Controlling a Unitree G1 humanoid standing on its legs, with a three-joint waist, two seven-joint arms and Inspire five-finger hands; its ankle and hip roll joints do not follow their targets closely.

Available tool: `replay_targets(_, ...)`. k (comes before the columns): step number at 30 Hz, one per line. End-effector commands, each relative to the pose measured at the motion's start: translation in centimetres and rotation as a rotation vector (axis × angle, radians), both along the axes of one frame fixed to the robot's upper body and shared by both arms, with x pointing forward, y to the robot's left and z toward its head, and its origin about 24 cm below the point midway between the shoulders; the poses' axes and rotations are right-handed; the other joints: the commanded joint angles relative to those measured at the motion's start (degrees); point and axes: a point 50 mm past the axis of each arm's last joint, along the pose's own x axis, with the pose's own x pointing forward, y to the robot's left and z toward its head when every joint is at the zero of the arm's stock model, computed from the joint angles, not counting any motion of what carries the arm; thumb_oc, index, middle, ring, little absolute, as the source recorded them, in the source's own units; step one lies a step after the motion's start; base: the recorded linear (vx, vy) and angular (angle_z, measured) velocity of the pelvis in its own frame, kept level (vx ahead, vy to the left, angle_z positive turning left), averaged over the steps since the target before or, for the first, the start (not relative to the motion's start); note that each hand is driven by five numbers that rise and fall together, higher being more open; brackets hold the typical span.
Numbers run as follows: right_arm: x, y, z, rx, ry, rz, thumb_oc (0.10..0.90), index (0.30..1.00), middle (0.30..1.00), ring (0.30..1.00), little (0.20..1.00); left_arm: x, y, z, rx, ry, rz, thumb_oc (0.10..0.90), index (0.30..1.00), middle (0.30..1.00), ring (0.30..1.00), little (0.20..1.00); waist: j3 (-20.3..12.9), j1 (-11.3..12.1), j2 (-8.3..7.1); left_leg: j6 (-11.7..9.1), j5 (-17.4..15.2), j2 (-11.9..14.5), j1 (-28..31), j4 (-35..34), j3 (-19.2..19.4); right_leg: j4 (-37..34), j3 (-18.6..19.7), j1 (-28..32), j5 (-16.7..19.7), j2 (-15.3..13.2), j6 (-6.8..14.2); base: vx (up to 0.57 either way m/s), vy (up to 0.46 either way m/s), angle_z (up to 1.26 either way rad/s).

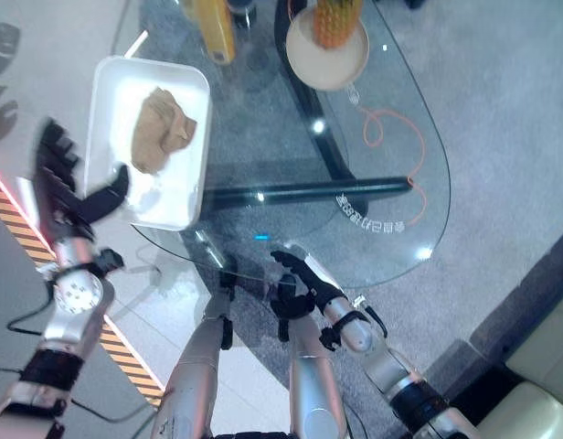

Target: Wipe the table with a cloth and put it in the basket.

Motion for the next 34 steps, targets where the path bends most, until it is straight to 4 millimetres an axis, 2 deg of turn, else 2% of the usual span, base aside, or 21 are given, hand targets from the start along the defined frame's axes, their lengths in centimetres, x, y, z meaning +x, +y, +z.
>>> replay_targets(1,-0.5,0.7,0.5,0.139,-0.034,0.02,0.8,0.9,0.9,0.9,0.9,-0.9,-0.3,-2.1,-0.116,0.105,-0.091,0.8,0.9,0.9,0.9,0.9,-4.27,1.06,-1.77,3.42,-9.35,-5.32,6.19,5.31,0.8,-15.68,2.74,8.04,9.2,1.95,1.47,0.05,-0.064,0.08)
replay_targets(3,-0.9,0.2,-0.5,0.153,0.015,-0.012,0.8,0.9,0.9,0.9,0.9,-1.9,-0.2,-4.5,-0.145,0.201,-0.097,0.8,0.9,0.9,0.9,0.9,-5.85,1.18,-1.84,3.28,-9.54,-5.28,7.91,4.56,0.52,-16.92,2.56,10.14,9.39,1.61,1.55,0.06,-0.063,0.06)
replay_targets(5,-1.9,-0.2,-2.3,0.159,0.086,-0.06,0.8,0.9,0.9,0.9,0.9,-3.9,-0.2,-8.4,-0.215,0.367,-0.102,0.8,0.9,0.9,0.9,0.9,-8.39,1.32,-2.08,3.02,-9.52,-4.92,10.48,3.12,0.27,-19.17,2.03,13.38,9.85,1.22,1.58,0.06,-0.084,0.0)
replay_targets(9,-4.2,-0.8,-5.4,0.341,0.282,-0.185,0.8,0.9,0.9,0.9,0.9,-8.4,-0.2,-14.8,-0.336,0.659,-0.099,0.8,0.9,0.9,0.9,0.9,-13.12,1.46,-2.75,2.56,-9.58,-4.33,16.07,-0.21,-0.21,-23.05,1.57,19.6,10.21,0.97,1.82,0.08,-0.074,0.01)
replay_targets(13,-6.7,-0.5,-9.3,0.269,0.473,-0.238,0.8,0.9,0.9,0.9,0.9,-12.4,-2.0,-19.7,-0.409,0.921,-0.14,0.8,0.9,0.9,0.9,0.9,-17.96,1.34,-3.05,2.59,-9.89,-3.49,20.09,-2.12,0.11,-24.86,1.01,23.55,10.28,0.72,2.07,0.11,-0.038,0.11)
replay_targets(19,-9.5,-0.6,-13.3,0.232,0.736,-0.298,0.8,0.9,0.9,0.9,0.9,-15.9,-3.2,-23.2,-0.467,1.203,-0.184,0.8,0.9,0.9,0.9,0.9,-23.93,1.15,-3.16,2.56,-10.43,-2.44,25.11,-4.61,0.34,-27.13,1.5,28.25,10.06,1.0,2.07,0.1,-0.04,0.04)
replay_targets(27,-13.0,-1.1,-16.1,0.189,0.983,-0.388,0.8,0.9,0.9,0.9,0.9,-17.1,-4.1,-24.2,-0.501,1.28,-0.228,0.8,0.9,0.9,0.9,0.9,-26.86,0.83,-2.32,2.12,-10.77,-1.21,28.83,-7.25,1.32,-30.25,2.1,31.57,10.62,0.9,2.28,0.04,-0.006,-0.07)
replay_targets(34,-13.9,-1.4,-16.6,0.21,1.042,-0.412,0.8,0.9,0.9,0.9,0.9,-17.9,-3.5,-24.4,-0.529,1.305,-0.228,0.8,0.9,0.9,0.9,0.9,-28.16,0.61,-1.64,1.83,-10.8,-0.29,30.33,-8.02,2.16,-30.65,2.39,32.75,10.5,0.71,2.22,0.03,0.001,-0.07)
